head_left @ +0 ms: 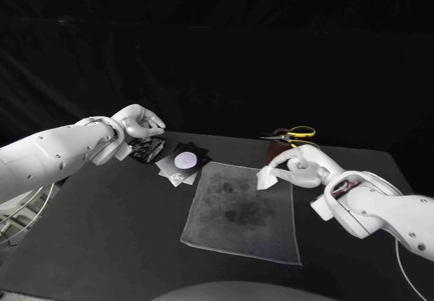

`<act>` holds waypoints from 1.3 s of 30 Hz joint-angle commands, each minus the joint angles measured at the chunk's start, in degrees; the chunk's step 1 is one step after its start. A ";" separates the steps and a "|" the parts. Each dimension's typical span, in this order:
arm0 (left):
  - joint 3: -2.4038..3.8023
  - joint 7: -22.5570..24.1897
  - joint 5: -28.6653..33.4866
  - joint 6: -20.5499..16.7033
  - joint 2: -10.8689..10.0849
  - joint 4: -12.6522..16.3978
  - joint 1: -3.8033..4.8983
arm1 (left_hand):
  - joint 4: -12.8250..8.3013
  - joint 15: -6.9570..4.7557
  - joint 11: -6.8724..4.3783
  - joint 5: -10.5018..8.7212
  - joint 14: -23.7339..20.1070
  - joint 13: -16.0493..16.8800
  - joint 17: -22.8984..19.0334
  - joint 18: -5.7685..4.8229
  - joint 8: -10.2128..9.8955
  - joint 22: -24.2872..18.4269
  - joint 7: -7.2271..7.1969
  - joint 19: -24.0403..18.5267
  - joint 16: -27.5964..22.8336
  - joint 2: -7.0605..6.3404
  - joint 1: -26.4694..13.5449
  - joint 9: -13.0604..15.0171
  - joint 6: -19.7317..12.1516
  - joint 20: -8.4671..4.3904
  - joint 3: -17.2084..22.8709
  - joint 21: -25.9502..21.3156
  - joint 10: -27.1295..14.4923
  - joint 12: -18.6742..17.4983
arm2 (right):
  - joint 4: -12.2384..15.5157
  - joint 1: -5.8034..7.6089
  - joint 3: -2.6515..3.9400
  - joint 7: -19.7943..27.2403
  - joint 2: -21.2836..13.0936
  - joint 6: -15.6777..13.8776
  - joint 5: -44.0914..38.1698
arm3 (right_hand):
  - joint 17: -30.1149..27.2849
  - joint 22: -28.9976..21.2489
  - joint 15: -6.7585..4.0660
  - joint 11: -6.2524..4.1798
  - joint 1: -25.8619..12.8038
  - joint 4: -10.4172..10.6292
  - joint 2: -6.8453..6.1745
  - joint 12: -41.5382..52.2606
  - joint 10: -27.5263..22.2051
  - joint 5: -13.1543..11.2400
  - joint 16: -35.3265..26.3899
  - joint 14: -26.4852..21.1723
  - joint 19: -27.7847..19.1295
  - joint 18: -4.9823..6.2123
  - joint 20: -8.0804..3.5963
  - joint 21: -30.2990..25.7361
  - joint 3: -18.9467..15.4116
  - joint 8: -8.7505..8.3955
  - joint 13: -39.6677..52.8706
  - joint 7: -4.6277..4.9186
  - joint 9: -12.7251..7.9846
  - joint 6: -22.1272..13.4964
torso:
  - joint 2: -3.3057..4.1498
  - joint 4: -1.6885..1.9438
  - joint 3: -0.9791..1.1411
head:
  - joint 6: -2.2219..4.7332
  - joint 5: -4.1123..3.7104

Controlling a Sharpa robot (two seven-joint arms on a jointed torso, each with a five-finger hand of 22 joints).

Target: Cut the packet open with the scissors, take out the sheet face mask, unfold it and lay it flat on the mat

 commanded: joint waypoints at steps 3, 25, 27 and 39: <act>-0.06 4.78 6.30 -2.72 -1.44 12.24 -0.52 | -0.20 0.07 0.08 0.00 -0.28 -0.57 -0.54 0.33 0.54 -0.32 0.38 -0.06 -0.48 -0.34 -0.34 0.07 0.30 0.11 0.53 -0.44 0.69 -0.61 | 0.54 0.04 0.03 0.06 0.11 1.08 8.02 | 11.87 -0.15 -0.30 -0.41 -0.19 -0.03 0.35 -0.17 2.28 0.16 0.12 5.47 -0.46 1.16 -0.02 -0.60 0.28 0.42 8.65 -0.07 2.20 0.16 | -0.05 0.00 0.04 | -0.66 -5.01; -0.74 5.60 13.53 -0.33 4.13 24.67 -5.85 | -3.17 1.95 2.48 -0.03 -5.48 -8.65 -7.84 0.26 0.70 -2.85 1.94 -0.98 -7.53 -0.24 -3.48 -0.37 -1.43 1.58 2.25 -4.87 -2.53 -11.81 | 0.94 0.03 0.04 2.11 1.79 10.07 21.57 | 11.05 -0.66 -0.25 -0.31 -0.43 0.05 0.85 -1.22 1.84 0.15 -0.25 5.28 -0.91 1.34 0.01 -1.43 0.61 0.46 8.04 0.07 2.25 -0.32 | 0.09 0.04 0.02 | -2.95 -9.02; -0.82 5.36 13.58 0.51 4.69 24.71 -6.01 | -3.47 2.23 2.84 -0.03 -5.74 -9.83 -8.23 0.25 0.42 -3.04 2.15 -1.07 -8.05 -0.37 -3.69 -0.55 -1.98 1.80 2.34 -5.21 -3.26 -13.61 | 0.95 0.03 0.04 2.18 1.89 11.18 21.77 | 11.01 -0.70 -0.24 -0.30 -0.44 0.06 0.87 -1.28 1.81 0.15 -0.26 5.27 -0.96 1.36 0.01 -1.50 0.63 0.46 8.00 0.08 2.25 -0.35 | 0.06 0.04 -0.02 | -3.11 -8.93; -1.15 3.66 12.96 4.66 6.40 24.90 -6.27 | -4.41 2.85 3.54 -0.03 -5.95 -12.87 -9.19 0.29 -0.17 -3.62 2.58 -1.19 -8.86 -0.61 -4.19 -0.96 -2.82 2.44 1.46 -6.18 -4.14 -17.87 | 1.33 0.03 0.04 2.50 2.21 15.12 22.06 | 10.93 -0.89 -0.21 -0.26 -0.51 0.05 0.97 -1.72 1.62 0.15 -0.31 5.25 -1.13 1.42 0.03 -1.81 0.69 0.47 7.74 0.13 2.27 -0.51 | 0.05 0.08 0.00 | -3.55 -8.38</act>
